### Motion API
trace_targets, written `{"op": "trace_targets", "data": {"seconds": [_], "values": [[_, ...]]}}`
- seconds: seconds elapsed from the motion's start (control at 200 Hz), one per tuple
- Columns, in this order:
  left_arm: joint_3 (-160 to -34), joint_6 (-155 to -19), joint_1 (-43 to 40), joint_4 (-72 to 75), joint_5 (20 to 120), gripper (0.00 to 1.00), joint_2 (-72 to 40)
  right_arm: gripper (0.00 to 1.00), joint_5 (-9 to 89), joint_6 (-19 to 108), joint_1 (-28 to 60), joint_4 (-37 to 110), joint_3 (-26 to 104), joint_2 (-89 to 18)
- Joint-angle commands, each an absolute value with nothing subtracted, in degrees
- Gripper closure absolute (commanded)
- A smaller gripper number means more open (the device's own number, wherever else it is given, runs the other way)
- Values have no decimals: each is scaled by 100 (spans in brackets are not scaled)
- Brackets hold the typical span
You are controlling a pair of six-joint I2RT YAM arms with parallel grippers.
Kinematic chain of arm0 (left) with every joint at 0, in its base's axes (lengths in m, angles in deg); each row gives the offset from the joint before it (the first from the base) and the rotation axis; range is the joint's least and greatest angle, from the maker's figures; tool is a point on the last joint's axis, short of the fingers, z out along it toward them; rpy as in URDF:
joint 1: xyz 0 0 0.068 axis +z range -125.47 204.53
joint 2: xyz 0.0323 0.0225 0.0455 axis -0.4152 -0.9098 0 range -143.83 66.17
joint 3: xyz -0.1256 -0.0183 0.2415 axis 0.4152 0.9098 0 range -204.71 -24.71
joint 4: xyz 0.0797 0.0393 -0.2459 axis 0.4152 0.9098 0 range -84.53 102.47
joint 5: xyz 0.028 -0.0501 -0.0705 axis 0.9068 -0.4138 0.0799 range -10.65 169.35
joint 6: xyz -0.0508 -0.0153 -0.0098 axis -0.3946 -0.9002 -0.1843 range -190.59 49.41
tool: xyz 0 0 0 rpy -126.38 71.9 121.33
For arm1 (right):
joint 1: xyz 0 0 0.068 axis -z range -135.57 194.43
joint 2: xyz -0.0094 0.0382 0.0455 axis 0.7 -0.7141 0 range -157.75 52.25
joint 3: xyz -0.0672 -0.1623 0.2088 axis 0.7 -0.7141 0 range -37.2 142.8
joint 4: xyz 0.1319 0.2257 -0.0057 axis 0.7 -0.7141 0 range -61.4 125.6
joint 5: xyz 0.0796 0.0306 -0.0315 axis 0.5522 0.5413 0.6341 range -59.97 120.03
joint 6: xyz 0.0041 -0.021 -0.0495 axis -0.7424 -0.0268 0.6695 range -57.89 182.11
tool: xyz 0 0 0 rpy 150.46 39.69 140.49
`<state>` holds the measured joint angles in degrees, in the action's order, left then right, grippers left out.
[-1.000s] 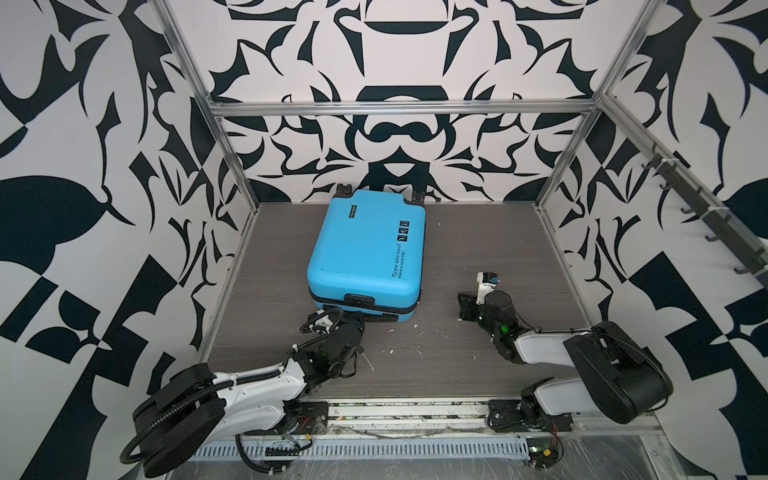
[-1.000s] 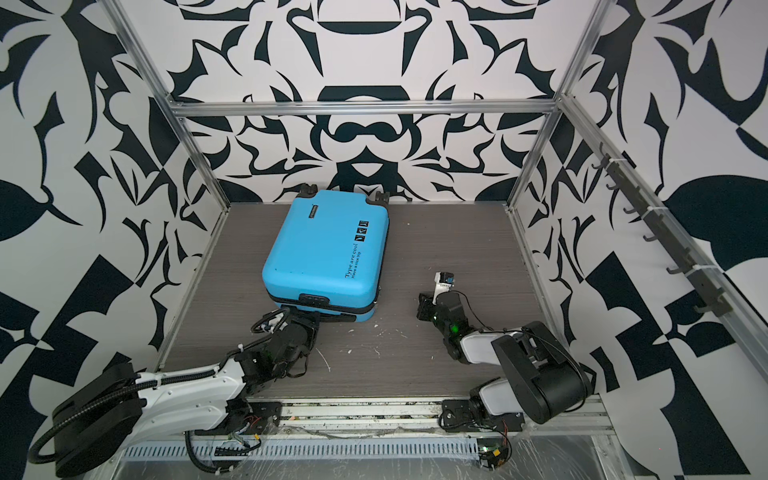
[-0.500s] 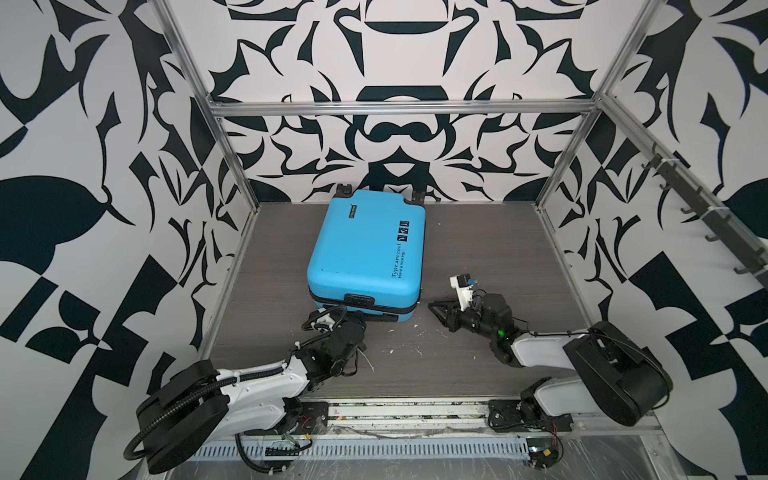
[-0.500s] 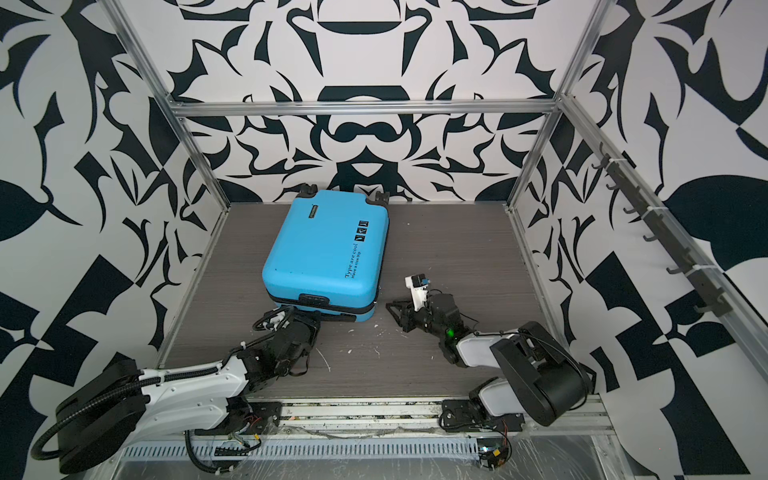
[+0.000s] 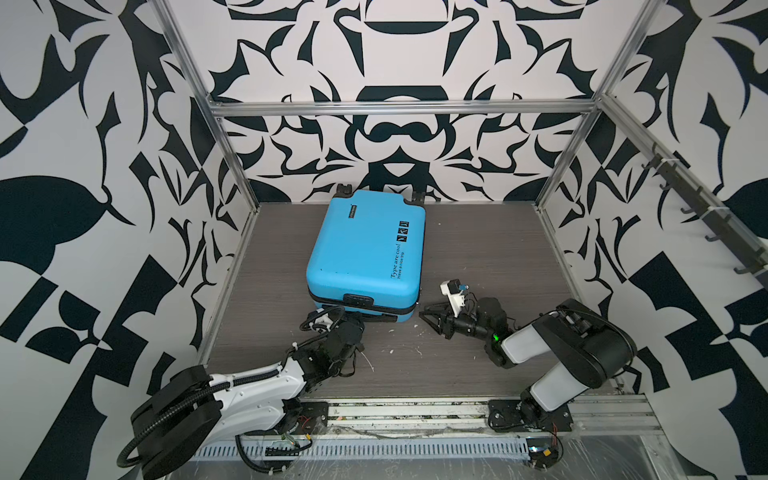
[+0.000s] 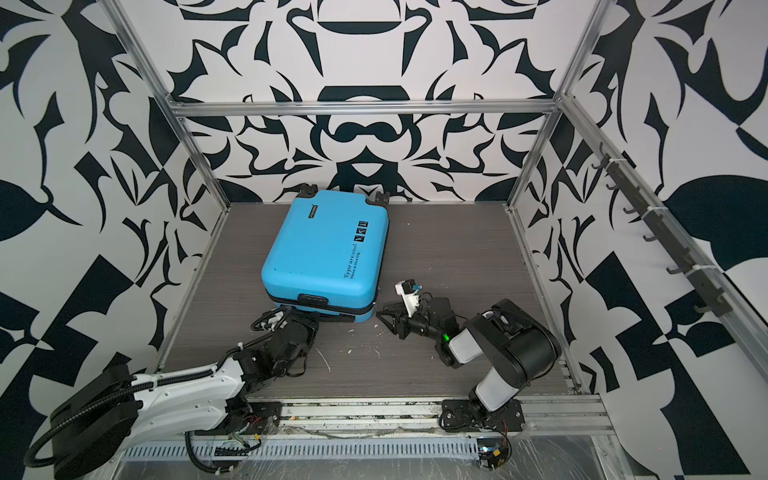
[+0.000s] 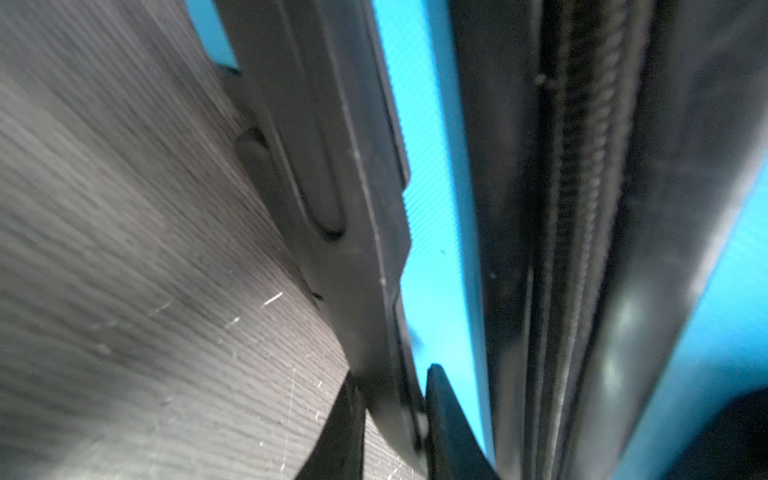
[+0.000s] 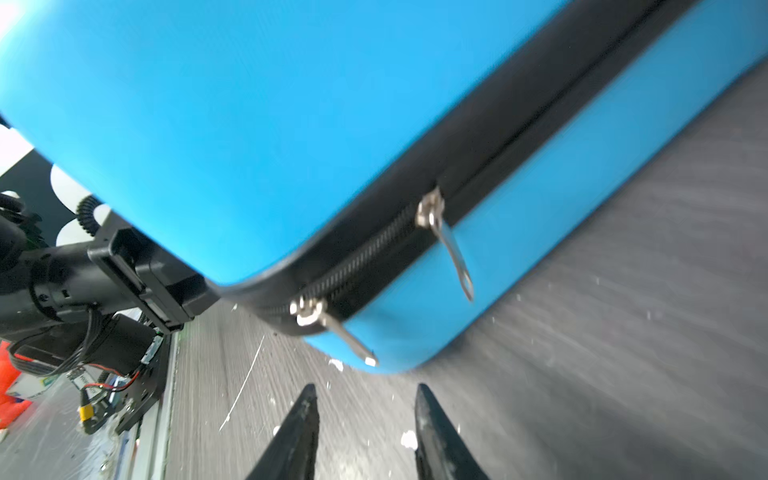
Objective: Pack the luggage
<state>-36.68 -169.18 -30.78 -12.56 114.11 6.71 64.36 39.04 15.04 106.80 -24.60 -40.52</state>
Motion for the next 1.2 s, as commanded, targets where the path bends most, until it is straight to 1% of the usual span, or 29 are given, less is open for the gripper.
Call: {"op": "trace_targets", "data": {"seconds": [0.0, 0.07, 0.14, 0.35, 0.59, 0.74, 0.98, 1.195], "values": [[-3579, -16154, -3078, -852, 11644, 100, 738, 58, 6531, 4032, 1483, 11159, -2226, -4073], [-3576, -16161, -3067, -866, 11628, 100, 725, 56, 6583, 4005, 1485, 11139, -2120, -4138], [-3571, -16172, -3058, -881, 11609, 100, 713, 56, 6777, 3930, 1482, 11138, -2002, -4230], [-3579, -16165, -3031, -891, 11598, 100, 699, 59, 7025, 3842, 1475, 11250, -1923, -4386], [-3629, -16149, -3007, -882, 11568, 100, 684, 69, 7090, 3611, 1470, 11673, -1896, -4687], [-3636, -16154, -3005, -878, 11547, 100, 685, 81, 7082, 3462, 1464, 11715, -1796, -4851], [-3649, -16156, -2996, -869, 11538, 100, 697, 100, 6801, 3401, 1465, 11707, -1813, -4761], [-3593, -16208, -2974, -800, 11531, 100, 770, 100, 6194, 3187, 1511, 11699, -1860, -4805]]}}
